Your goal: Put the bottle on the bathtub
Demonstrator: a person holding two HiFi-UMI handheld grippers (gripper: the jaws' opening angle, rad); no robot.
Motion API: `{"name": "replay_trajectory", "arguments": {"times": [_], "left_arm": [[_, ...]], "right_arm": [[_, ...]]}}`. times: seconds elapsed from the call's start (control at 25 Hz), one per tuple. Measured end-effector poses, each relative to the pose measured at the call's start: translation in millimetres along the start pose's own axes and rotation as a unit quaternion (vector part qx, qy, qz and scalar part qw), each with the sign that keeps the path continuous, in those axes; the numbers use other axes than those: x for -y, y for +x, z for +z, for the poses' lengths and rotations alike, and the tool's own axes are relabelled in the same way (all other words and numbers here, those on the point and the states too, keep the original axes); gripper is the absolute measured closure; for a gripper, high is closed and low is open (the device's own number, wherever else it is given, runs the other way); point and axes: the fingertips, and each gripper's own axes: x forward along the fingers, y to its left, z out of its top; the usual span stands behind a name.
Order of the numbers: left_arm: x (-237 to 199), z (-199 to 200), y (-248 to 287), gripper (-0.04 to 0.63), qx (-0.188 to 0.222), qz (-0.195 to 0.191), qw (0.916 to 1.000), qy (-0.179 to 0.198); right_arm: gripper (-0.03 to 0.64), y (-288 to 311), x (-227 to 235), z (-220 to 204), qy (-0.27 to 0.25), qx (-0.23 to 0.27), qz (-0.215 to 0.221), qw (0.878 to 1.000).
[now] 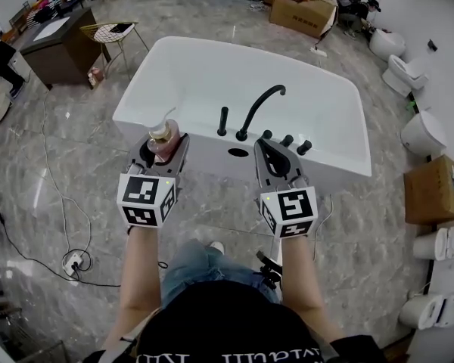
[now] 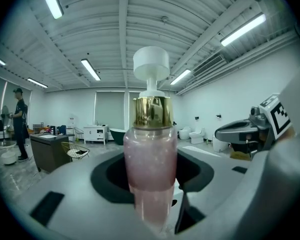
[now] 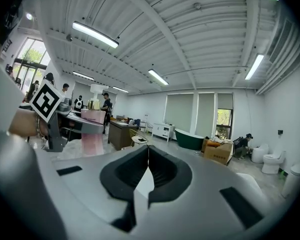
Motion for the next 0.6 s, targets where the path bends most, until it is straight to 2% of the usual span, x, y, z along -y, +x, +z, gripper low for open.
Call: {"name": "replay_trajectory", "arguments": {"times": [0.6], "left_arm": [[-37,-69,85,0.373,-0.076,-0.034,0.9964,-0.018]], "right_arm": [[0.6,80,-3,-64,0.029,-0.082,0.019,0.996]]}}
